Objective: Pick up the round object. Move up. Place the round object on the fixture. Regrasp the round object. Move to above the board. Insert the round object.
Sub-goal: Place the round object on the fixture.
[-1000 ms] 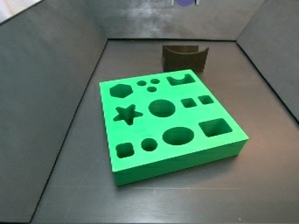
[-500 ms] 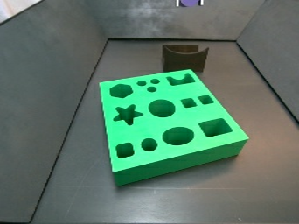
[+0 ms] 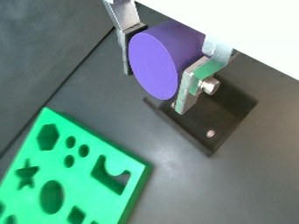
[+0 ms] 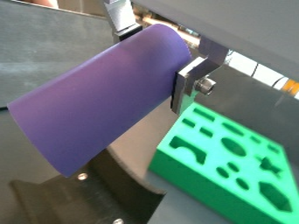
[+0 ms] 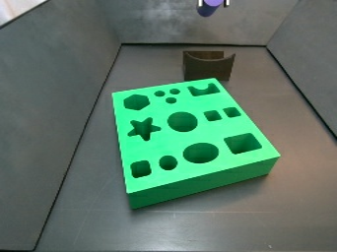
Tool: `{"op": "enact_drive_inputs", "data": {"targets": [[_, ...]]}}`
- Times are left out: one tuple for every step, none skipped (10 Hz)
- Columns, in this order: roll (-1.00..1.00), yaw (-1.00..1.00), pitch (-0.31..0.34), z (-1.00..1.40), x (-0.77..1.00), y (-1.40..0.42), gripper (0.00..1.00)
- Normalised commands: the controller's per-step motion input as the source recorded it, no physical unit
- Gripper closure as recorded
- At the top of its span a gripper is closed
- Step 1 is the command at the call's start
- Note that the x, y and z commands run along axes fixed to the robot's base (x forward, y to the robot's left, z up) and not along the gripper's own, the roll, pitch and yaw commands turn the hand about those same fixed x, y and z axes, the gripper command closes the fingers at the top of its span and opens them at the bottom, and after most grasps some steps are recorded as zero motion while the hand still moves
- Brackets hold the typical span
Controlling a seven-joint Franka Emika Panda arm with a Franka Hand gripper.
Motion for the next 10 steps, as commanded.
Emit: {"op": "enact_drive_inputs", "data": {"targets": [[-0.57, -0.12, 0.108, -0.01, 0.07, 0.05, 1.0], [-0.39, -0.12, 0.085, -0.01, 0.07, 0.04, 1.0], [-0.22, -0.12, 0.056, 0.0, 0.06, 0.03, 1.0], [-1.0, -0.02, 0.151, -1.0, 0.12, 0.13, 1.0], [-1.0, -0.04, 0.141, -1.0, 0.13, 0.14, 1.0], [-0.95, -0.06, 0.159, -1.0, 0.14, 0.14, 1.0], [-0.74, -0.1, 0.171, -1.0, 0.15, 0.14, 1.0], [-0.57, -0.12, 0.153, -1.0, 0.15, 0.14, 1.0], [-0.34, -0.15, 0.115, -1.0, 0.16, 0.14, 1.0], [-0.25, -0.16, 0.096, -1.0, 0.17, 0.13, 1.0]]}}
